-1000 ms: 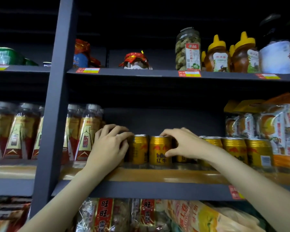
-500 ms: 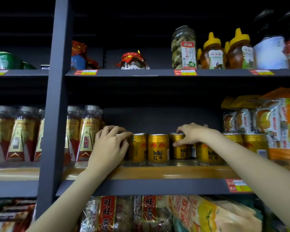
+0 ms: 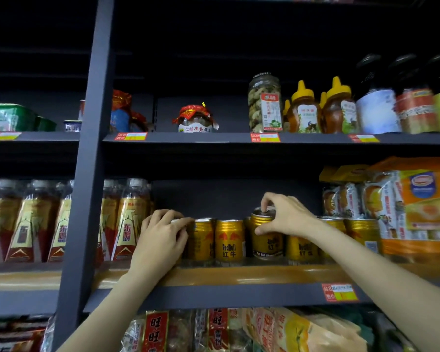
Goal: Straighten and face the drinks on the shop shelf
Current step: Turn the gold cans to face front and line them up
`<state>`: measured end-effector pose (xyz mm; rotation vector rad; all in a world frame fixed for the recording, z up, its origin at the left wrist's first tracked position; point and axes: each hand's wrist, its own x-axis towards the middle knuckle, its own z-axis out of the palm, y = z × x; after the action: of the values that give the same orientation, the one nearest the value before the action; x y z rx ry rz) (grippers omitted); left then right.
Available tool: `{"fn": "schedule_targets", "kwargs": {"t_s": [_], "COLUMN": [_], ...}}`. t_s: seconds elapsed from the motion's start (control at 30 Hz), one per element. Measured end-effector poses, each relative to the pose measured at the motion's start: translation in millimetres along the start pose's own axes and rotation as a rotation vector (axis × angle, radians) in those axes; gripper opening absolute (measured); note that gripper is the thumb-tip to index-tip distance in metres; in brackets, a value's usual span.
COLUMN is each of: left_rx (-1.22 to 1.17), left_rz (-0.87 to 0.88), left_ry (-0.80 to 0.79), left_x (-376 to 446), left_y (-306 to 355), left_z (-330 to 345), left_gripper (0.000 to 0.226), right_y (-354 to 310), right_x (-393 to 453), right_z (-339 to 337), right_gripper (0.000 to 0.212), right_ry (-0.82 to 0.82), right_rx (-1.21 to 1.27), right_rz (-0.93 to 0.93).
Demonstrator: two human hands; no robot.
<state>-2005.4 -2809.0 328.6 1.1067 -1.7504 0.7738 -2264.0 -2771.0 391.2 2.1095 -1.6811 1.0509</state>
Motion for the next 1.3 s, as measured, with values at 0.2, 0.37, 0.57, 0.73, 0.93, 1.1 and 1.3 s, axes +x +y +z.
{"fn": "schedule_targets", "kwargs": {"t_s": [0.2, 0.37, 0.57, 0.73, 0.93, 1.1, 1.3], "left_rx": [-0.080, -0.884, -1.330, -1.593, -1.549, -1.890, -1.645], "left_rz": [-0.001, -0.091, -0.337, -0.393, -0.320, -0.288, -0.282], "left_ry": [0.174, -0.165, -0.480, -0.632, -0.567, -0.657, -0.612], "left_x": [0.4, -7.5, -8.0, -10.4, -10.0, -11.3, -2.4], "left_y": [25.0, 90.7, 107.2, 105.4, 97.2, 92.6, 89.7], "left_z": [-16.0, -50.8, -58.2, -56.8, -56.0, -56.6, -57.5], "left_gripper": [0.043, 0.037, 0.062, 0.063, 0.066, 0.077, 0.052], "right_y": [0.3, -25.3, -42.8, -49.6, -48.3, -45.0, -39.5], "right_x": [-24.0, -40.3, -50.4, -51.4, -53.8, -57.8, -50.8], "right_z": [-42.1, -53.1, -55.6, -55.5, -63.9, -64.8, -50.8], "right_gripper": [0.038, 0.052, 0.058, 0.049, 0.040, 0.048, 0.045], "right_ry": [-0.011, -0.089, 0.000, 0.036, -0.092, -0.246, -0.042], "right_rx": [0.688, 0.789, 0.764, 0.600, 0.614, 0.855, 0.882], "right_rz": [0.135, 0.023, 0.000, 0.060, 0.011, -0.026, 0.058]}}
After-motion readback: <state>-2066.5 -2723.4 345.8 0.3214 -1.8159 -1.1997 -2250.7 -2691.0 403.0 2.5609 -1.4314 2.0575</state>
